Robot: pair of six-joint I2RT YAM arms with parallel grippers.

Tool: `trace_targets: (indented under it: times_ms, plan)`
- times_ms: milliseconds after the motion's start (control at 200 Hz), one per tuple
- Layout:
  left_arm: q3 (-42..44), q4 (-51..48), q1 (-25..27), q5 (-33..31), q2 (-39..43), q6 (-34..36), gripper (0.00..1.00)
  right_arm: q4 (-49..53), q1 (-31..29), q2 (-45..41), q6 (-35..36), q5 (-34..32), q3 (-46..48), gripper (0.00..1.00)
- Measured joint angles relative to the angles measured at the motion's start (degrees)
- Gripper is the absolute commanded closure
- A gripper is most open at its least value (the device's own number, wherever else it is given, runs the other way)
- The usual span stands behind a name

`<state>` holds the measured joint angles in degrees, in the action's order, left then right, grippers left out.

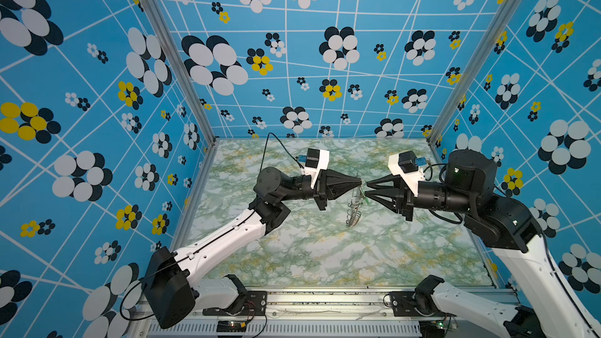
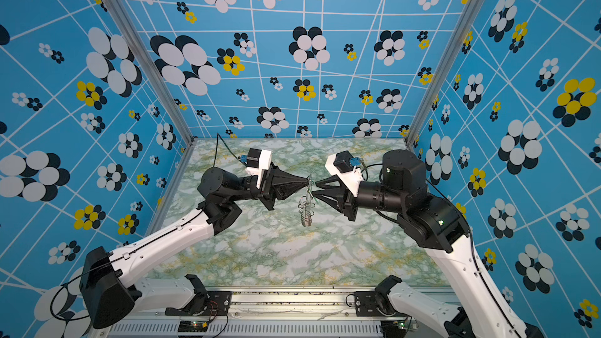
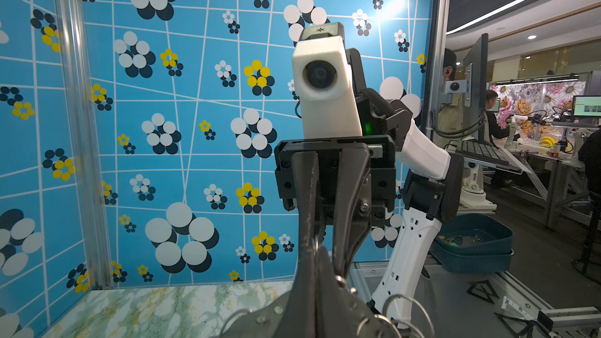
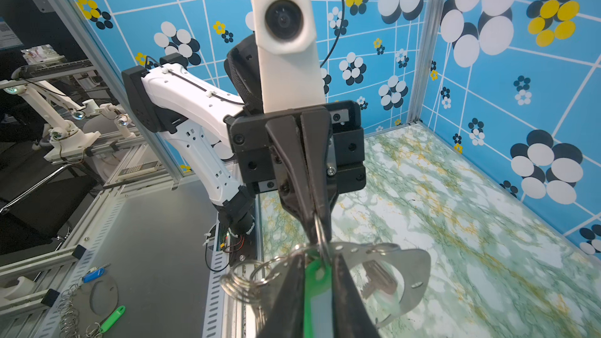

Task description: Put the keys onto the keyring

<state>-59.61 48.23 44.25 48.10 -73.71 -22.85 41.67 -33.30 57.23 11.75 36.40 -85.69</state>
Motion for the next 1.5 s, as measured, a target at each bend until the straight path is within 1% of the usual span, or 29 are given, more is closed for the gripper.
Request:
trace_targets:
  times_ms: [280, 525, 980, 1144, 1244, 1499]
  plan:
    - [0.0, 0.0, 0.0, 0.17, 0.0, 0.15, 1.0, -4.28, 1.53, 0.11, -3.13, 4.22, 1.88, 0.78]
    - [0.0, 0.02, 0.0, 0.17, 0.0, 0.15, 1.0, -6.45, 1.97, 0.09, -4.9, 5.92, 3.1, 0.83]
    - [0.0, 0.0, 0.02, 0.61, 0.0, 0.55, 1.0, -7.91, 2.01, 0.07, -5.97, 6.38, 3.5, 0.87]
    - [0.0, 0.0, 0.07, 0.79, 0.07, 1.03, 1.0, -8.04, 2.12, 0.04, -6.45, 6.4, 3.5, 0.93]
    - [0.0, -0.02, 0.07, 0.79, 0.15, 1.09, 1.0, -8.11, 2.12, 0.04, -6.67, 6.69, 3.5, 1.0]
    - [0.0, -0.04, 0.07, 0.81, 0.17, 1.44, 1.0, -8.52, 2.34, 0.04, -6.88, 7.48, 3.69, 1.0]
